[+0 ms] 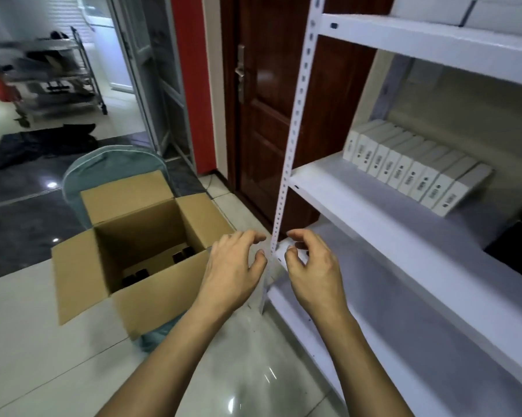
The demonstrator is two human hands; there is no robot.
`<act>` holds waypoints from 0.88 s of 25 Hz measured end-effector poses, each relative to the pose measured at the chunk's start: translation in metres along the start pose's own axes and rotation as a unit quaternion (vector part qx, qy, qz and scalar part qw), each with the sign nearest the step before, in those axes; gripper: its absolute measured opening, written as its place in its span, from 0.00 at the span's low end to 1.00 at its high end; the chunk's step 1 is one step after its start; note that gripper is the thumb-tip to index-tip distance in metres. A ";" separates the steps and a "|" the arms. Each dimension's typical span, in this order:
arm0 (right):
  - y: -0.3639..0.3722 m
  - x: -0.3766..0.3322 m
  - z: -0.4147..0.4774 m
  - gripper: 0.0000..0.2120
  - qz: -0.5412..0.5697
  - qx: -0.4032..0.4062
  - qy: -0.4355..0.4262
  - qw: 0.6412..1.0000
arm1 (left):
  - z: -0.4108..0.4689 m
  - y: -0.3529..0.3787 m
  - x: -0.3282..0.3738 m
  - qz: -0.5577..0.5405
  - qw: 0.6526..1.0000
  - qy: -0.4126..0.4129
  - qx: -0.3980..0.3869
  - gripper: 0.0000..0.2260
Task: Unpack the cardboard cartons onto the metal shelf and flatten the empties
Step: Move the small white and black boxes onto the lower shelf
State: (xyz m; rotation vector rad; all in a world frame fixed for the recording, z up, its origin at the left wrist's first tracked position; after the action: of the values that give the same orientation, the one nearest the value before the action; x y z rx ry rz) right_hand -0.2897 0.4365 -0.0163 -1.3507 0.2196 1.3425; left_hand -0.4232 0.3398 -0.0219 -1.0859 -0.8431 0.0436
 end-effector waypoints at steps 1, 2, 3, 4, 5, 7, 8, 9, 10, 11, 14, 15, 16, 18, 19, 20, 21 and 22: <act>0.017 -0.009 0.003 0.12 0.004 -0.010 -0.006 1.000 | -0.001 -0.010 -0.017 0.000 1.000 -0.015 0.007 0.12; 0.035 -0.018 0.005 0.12 0.008 -0.024 -0.012 1.000 | -0.002 -0.021 -0.033 -0.002 0.999 -0.031 0.013 0.13; 0.053 -0.027 0.008 0.13 0.011 -0.036 -0.020 0.999 | -0.004 -0.032 -0.049 -0.003 0.999 -0.044 0.019 0.13; 0.068 -0.035 0.010 0.13 0.014 -0.046 -0.026 0.998 | -0.005 -0.041 -0.062 -0.004 0.998 -0.055 0.025 0.13; 0.081 -0.041 0.012 0.13 0.016 -0.056 -0.032 0.998 | -0.007 -0.049 -0.074 -0.006 0.997 -0.067 0.030 0.13; 0.111 -0.058 0.016 0.13 0.015 -0.082 -0.054 0.995 | -0.012 -0.065 -0.101 -0.011 0.994 -0.098 0.044 0.13; 0.122 -0.064 0.017 0.13 0.016 -0.093 -0.064 0.993 | -0.014 -0.071 -0.112 -0.009 0.993 -0.111 0.050 0.13; 0.135 -0.069 0.019 0.13 0.020 -0.104 -0.071 0.992 | -0.016 -0.077 -0.124 -0.007 0.991 -0.126 0.056 0.13; 0.147 -0.074 0.021 0.13 0.024 -0.117 -0.075 0.990 | -0.018 -0.082 -0.135 -0.004 0.989 -0.138 0.061 0.13; 0.161 -0.080 0.023 0.13 0.027 -0.131 -0.082 0.988 | -0.021 -0.089 -0.148 -0.003 0.986 -0.151 0.068 0.13; 0.196 -0.091 0.027 0.12 0.036 -0.164 -0.097 0.981 | -0.026 -0.100 -0.180 -0.001 0.979 -0.188 0.078 0.13; 0.206 -0.094 0.029 0.12 0.037 -0.175 -0.101 0.979 | -0.027 -0.104 -0.190 0.001 0.976 -0.201 0.082 0.13; 0.216 -0.094 0.031 0.12 0.036 -0.186 -0.101 0.977 | -0.027 -0.107 -0.198 0.007 0.973 -0.212 0.091 0.13; 0.234 -0.092 0.039 0.12 0.030 -0.201 -0.093 0.975 | -0.025 -0.114 -0.212 0.025 0.966 -0.232 0.108 0.12; 0.244 -0.091 0.045 0.11 0.030 -0.204 -0.091 0.974 | -0.023 -0.117 -0.219 0.030 0.963 -0.241 0.113 0.12; 0.253 -0.090 0.051 0.11 0.031 -0.205 -0.088 0.974 | -0.020 -0.118 -0.226 0.031 0.961 -0.249 0.114 0.12; 0.264 -0.089 0.058 0.11 0.034 -0.208 -0.088 0.973 | -0.017 -0.120 -0.234 0.031 0.958 -0.259 0.115 0.12; 0.275 -0.088 0.066 0.11 0.037 -0.214 -0.086 0.972 | -0.013 -0.121 -0.243 0.032 0.956 -0.270 0.115 0.12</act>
State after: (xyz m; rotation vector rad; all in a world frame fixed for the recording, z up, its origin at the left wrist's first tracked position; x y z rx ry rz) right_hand -0.5659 0.3501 -0.0804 -1.5796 -0.1483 1.6224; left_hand -0.6278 0.1681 -0.0699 -0.8882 -1.2568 0.4994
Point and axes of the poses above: each hand's wrist, its own z-axis towards the middle knuckle, its own y-axis out of the palm, x = y × z, the point moved 10 cm from there along z, towards the middle knuckle, and after that the axes turned 6 degrees about -y, right-handed, at the moved point
